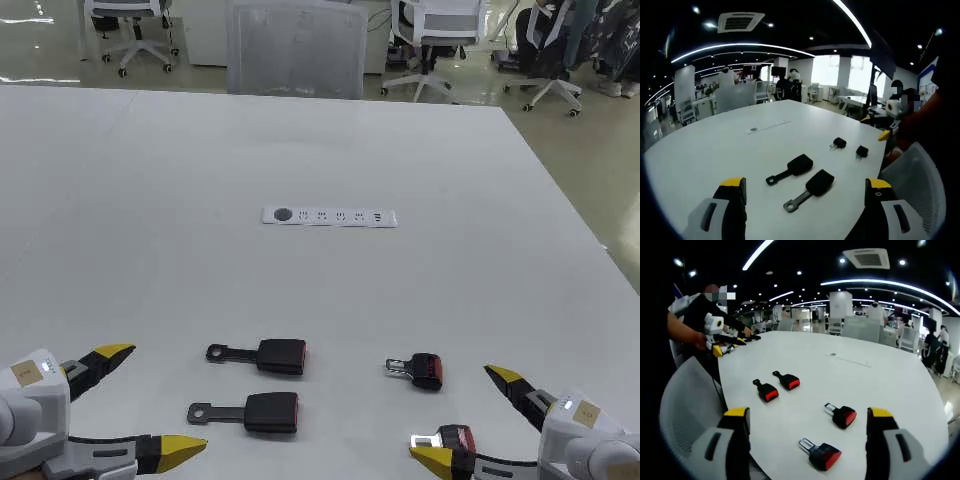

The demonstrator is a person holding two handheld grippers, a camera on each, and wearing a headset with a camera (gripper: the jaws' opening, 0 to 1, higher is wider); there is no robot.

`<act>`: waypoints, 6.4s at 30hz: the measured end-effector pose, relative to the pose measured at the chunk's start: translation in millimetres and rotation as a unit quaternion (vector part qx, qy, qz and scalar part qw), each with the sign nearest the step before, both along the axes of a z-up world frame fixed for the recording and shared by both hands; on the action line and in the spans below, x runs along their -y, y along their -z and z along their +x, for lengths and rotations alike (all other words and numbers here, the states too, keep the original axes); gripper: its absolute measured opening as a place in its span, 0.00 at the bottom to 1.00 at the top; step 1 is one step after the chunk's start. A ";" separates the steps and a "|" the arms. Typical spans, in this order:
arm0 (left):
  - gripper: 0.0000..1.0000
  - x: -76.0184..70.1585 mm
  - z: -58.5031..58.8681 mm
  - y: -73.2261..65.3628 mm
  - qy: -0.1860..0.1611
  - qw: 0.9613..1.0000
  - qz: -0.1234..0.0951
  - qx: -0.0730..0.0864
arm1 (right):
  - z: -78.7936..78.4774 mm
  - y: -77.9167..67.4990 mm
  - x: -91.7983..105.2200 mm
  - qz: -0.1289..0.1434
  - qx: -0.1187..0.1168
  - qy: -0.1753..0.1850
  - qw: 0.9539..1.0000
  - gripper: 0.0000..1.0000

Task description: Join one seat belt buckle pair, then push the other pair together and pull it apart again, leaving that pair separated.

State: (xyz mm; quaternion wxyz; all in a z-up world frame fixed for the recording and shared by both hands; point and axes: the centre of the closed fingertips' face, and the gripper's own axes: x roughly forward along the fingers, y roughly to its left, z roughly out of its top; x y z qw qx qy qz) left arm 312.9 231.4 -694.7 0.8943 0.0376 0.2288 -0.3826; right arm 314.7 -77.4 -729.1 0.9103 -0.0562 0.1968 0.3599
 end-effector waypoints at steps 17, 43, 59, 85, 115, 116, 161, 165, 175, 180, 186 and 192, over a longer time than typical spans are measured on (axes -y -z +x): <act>1.00 0.1 1.8 1.0 0.002 1.000 0.001 -0.001 | 2.0 0.5 0.6 -0.002 0.000 0.004 1.000 1.00; 1.00 4.3 -9.4 18.7 0.011 0.999 0.003 -0.035 | -13.9 19.9 -4.7 0.006 -0.042 -0.011 0.999 0.99; 1.00 4.4 -3.5 14.7 0.010 1.000 0.000 -0.027 | -5.6 15.2 -4.7 0.004 -0.034 -0.008 0.999 0.98; 1.00 6.7 -4.8 12.3 0.012 1.000 0.002 -0.025 | -7.6 12.8 -4.6 0.001 -0.031 -0.010 0.999 0.97; 1.00 12.8 -5.6 16.2 0.027 0.999 0.011 -0.027 | -12.1 20.4 -0.1 -0.017 -0.040 -0.023 0.999 0.96; 1.00 13.8 -5.9 17.0 0.028 0.999 0.012 -0.028 | -12.3 20.5 0.2 -0.018 -0.041 -0.023 0.999 0.95; 0.90 60.8 13.2 67.5 0.113 0.989 0.074 -0.062 | -13.0 74.8 29.9 -0.100 -0.114 -0.094 0.984 0.83; 0.89 65.2 15.1 74.8 0.128 0.986 0.082 -0.067 | -15.1 80.6 33.2 -0.116 -0.122 -0.111 0.980 0.81; 0.84 76.7 18.6 97.4 0.167 0.977 0.106 -0.076 | -15.4 92.8 38.8 -0.137 -0.136 -0.137 0.971 0.79; 0.82 82.9 20.5 112.5 0.191 0.970 0.131 -0.081 | -17.2 100.4 41.7 -0.156 -0.142 -0.156 0.965 0.78; 0.78 92.6 23.6 127.9 0.209 0.963 0.143 -0.093 | -16.9 104.3 41.3 -0.148 -0.154 -0.168 0.962 0.77; 0.74 91.6 26.3 148.4 0.230 0.952 0.179 -0.097 | -18.4 110.3 42.1 -0.165 -0.160 -0.190 0.955 0.72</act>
